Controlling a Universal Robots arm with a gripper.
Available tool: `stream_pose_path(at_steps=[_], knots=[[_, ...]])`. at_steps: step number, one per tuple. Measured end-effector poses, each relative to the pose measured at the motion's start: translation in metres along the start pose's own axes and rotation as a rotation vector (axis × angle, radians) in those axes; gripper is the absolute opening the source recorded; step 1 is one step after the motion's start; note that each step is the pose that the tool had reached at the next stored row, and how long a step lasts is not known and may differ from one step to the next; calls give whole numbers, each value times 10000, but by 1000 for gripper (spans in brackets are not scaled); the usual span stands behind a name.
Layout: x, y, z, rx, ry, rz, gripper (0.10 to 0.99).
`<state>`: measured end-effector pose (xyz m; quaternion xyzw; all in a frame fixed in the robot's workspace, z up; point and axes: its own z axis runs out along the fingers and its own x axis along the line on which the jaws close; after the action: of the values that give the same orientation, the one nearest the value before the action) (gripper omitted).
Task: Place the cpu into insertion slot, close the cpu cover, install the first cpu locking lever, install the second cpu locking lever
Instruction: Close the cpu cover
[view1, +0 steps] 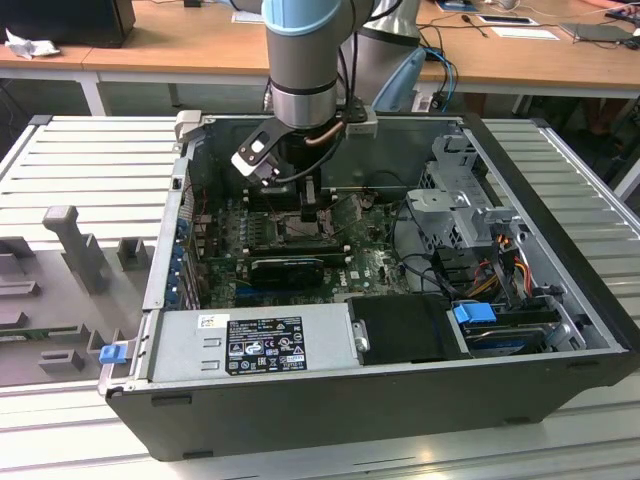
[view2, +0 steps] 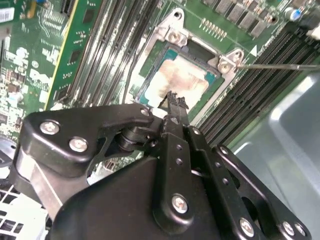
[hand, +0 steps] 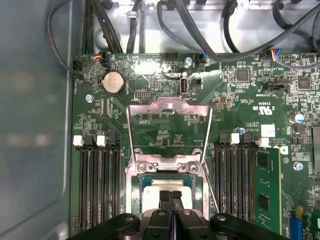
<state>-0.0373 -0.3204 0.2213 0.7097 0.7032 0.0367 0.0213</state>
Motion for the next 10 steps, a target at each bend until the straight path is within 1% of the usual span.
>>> stream_pose_path(at_steps=[2,7,8,10], knots=[[1,4,-48,-1,2,1,106],[2,39,-51,0,0,0,106],[2,40,-63,-1,2,1,106],[3,45,-124,-1,3,1,106]])
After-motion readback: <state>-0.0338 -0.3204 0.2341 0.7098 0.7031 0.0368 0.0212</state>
